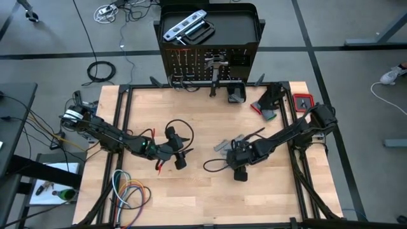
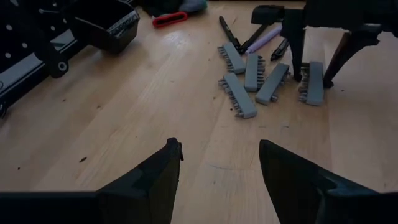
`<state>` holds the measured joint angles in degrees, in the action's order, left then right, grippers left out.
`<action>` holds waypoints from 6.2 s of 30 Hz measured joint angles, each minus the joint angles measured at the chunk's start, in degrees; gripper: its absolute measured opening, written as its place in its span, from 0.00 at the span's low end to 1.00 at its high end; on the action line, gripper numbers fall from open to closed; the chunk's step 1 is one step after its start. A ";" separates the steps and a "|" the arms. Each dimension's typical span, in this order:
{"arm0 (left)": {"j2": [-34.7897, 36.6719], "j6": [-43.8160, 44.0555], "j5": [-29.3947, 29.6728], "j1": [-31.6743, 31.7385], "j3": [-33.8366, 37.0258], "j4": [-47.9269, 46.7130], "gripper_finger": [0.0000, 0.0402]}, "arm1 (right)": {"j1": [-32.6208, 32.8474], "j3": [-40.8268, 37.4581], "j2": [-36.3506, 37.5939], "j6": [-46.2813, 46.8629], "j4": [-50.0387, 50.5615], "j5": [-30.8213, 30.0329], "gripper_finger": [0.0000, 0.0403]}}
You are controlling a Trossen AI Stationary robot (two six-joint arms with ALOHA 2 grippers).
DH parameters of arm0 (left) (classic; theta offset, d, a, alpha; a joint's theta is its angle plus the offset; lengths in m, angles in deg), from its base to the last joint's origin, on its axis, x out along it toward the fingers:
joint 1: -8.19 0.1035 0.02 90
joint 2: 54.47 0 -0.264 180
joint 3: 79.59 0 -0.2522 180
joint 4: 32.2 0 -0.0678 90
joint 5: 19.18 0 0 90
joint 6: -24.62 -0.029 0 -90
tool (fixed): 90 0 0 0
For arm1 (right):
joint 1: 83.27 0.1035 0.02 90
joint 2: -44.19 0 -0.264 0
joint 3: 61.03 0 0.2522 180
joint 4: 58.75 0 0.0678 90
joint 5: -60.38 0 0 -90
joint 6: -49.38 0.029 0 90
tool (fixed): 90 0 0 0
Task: Hang tools onto peg board
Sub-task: Put the terminal block into the bottom basket of the peg board
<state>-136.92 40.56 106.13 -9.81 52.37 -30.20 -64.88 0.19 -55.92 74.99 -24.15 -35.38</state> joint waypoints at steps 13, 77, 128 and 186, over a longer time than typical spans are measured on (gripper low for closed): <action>0.00 0.60 0.00 0.00 0.00 -0.27 0.54 | -0.66 1.79 7.23 -1.50 5.55 -7.95 0.26; 0.00 0.95 -0.52 0.00 0.00 -0.14 0.54 | -15.72 3.04 11.16 -11.56 19.29 -6.39 0.58; 0.00 0.84 -0.42 0.00 0.02 -0.51 0.54 | -27.20 2.91 17.45 -9.07 9.66 -4.16 0.22; 0.01 0.64 -0.46 -0.01 0.02 -0.73 0.54 | -41.20 2.89 16.71 -5.34 7.07 -15.39 0.30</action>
<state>-136.92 41.20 105.67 -9.81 52.39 -30.94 -106.08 3.08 -39.20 69.65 -17.08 -50.77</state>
